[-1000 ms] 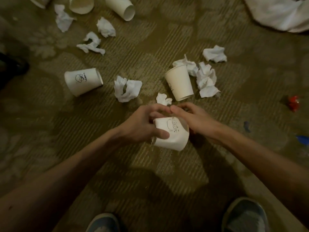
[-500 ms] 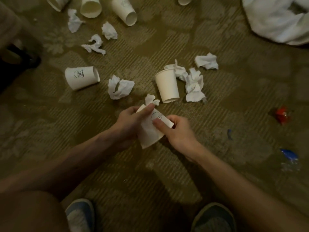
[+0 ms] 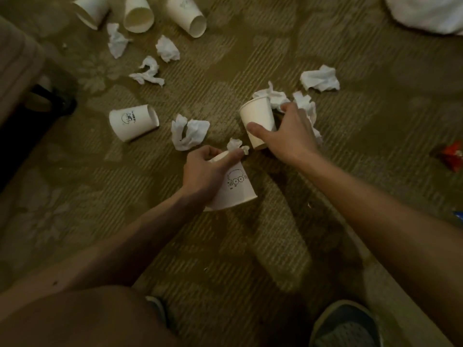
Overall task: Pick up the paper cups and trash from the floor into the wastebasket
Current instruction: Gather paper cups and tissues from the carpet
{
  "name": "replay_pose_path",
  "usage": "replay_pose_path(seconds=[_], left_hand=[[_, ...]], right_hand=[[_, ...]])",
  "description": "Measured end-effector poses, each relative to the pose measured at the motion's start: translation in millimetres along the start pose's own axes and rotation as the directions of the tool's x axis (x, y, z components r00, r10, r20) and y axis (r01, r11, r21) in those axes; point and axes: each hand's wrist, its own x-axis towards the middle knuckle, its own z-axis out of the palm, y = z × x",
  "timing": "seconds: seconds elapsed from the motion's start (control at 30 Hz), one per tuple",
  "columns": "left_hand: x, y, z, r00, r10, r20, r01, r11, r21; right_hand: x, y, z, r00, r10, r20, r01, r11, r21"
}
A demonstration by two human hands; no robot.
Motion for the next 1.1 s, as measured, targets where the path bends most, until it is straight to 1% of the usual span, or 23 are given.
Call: replay_pose_path(seconds=[0.07,0.13,0.2,0.27,0.37,0.47,0.53,0.63,0.67,0.73,0.77,0.8,0.87,0.97,1.03,1.1], left_hand=[[1,-3,0,1.000,0.007,0.030,-0.009,0.998,0.066],[2,-6,1,0.998,0.012,0.068,-0.021,0.992,0.124],[4,-6,1,0.996,0.019,0.089,-0.034,0.985,0.166],[10,-4,-1,0.993,0.040,0.110,-0.064,0.974,0.216],[21,3,-5,0.990,0.061,0.124,-0.089,0.968,0.234],[30,8,-4,0.979,0.180,0.093,-0.199,0.939,0.280],[35,10,1,0.964,0.225,0.144,-0.263,0.892,0.367],[40,10,14,0.941,0.194,0.276,-0.314,0.802,0.508],[41,9,18,0.936,0.199,0.289,-0.335,0.750,0.570],[43,4,24,0.913,0.277,0.300,-0.408,0.629,0.661],[42,4,27,0.892,0.335,0.304,-0.451,0.594,0.667],[41,2,28,0.874,0.381,0.303,-0.481,0.581,0.657],[43,1,27,0.866,0.401,0.300,-0.495,0.598,0.630],[50,6,24,0.894,0.316,0.319,-0.446,0.698,0.560],[55,17,22,0.895,0.292,0.339,-0.429,0.774,0.466],[61,34,24,0.877,0.340,0.340,-0.465,0.781,0.418]], right_hand=[[6,-2,10,0.999,0.023,0.025,-0.024,0.999,0.033],[9,-2,17,0.999,0.045,0.016,-0.046,0.996,0.073],[10,-1,20,0.998,0.066,0.002,-0.066,0.996,0.060],[7,-1,19,0.992,0.120,0.040,-0.123,0.989,0.087],[-7,5,8,0.975,0.198,0.100,-0.215,0.955,0.204],[-30,24,-8,0.957,0.230,0.177,-0.283,0.876,0.390],[-44,36,-18,0.944,0.247,0.218,-0.324,0.821,0.470],[-55,52,-26,0.930,0.283,0.236,-0.367,0.772,0.520],[-57,54,-27,0.928,0.286,0.239,-0.372,0.761,0.532],[-59,58,-31,0.925,0.293,0.244,-0.381,0.733,0.564],[-59,61,-34,0.924,0.298,0.241,-0.383,0.720,0.579],[-59,63,-36,0.922,0.303,0.240,-0.386,0.711,0.588],[-59,67,-40,0.920,0.318,0.229,-0.391,0.702,0.595],[-56,73,-46,0.923,0.319,0.214,-0.380,0.677,0.630],[-52,73,-51,0.917,0.328,0.228,-0.392,0.629,0.672],[-47,69,-55,0.910,0.346,0.229,-0.395,0.556,0.731]])
